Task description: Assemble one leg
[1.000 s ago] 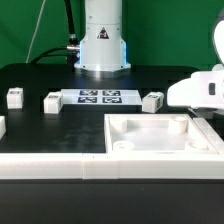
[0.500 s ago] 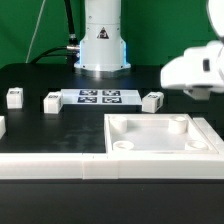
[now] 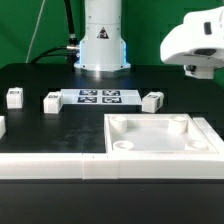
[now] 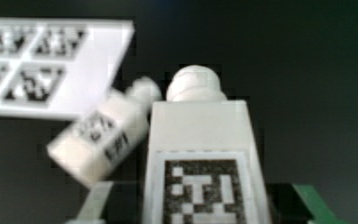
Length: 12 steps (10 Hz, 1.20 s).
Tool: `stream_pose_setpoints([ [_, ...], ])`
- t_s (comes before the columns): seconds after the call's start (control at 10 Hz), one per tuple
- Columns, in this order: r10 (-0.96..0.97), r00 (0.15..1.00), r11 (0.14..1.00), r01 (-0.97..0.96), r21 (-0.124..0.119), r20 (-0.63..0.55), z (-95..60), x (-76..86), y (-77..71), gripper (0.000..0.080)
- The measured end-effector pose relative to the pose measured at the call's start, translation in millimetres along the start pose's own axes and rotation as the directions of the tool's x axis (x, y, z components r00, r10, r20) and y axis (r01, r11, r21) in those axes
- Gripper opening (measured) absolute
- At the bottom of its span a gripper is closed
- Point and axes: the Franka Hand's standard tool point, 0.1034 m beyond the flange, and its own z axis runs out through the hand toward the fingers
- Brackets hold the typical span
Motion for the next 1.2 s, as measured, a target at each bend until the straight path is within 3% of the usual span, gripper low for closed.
stream_pose_setpoints([
  [0.2, -0.01, 0.987, 1.0, 0.012, 0.015, -0.16, -2.0, -1.3, 1.8, 0.029],
  [0.5, -0.048, 0.918, 0.998, 0.056, 0.008, -0.394, -24.1, 4.2, 29.4, 0.029],
  [0.6, -0.045, 0.874, 0.998, 0.061, 0.018, -0.483, -32.3, 6.3, 32.2, 0.029],
  [1.1, -0.026, 0.62, 0.994, 0.1, 0.046, -0.785, -41.5, 17.3, 28.4, 0.029],
  [1.2, -0.045, 0.553, 0.992, 0.122, 0.027, -0.832, -50.7, 25.1, 33.3, 0.029],
])
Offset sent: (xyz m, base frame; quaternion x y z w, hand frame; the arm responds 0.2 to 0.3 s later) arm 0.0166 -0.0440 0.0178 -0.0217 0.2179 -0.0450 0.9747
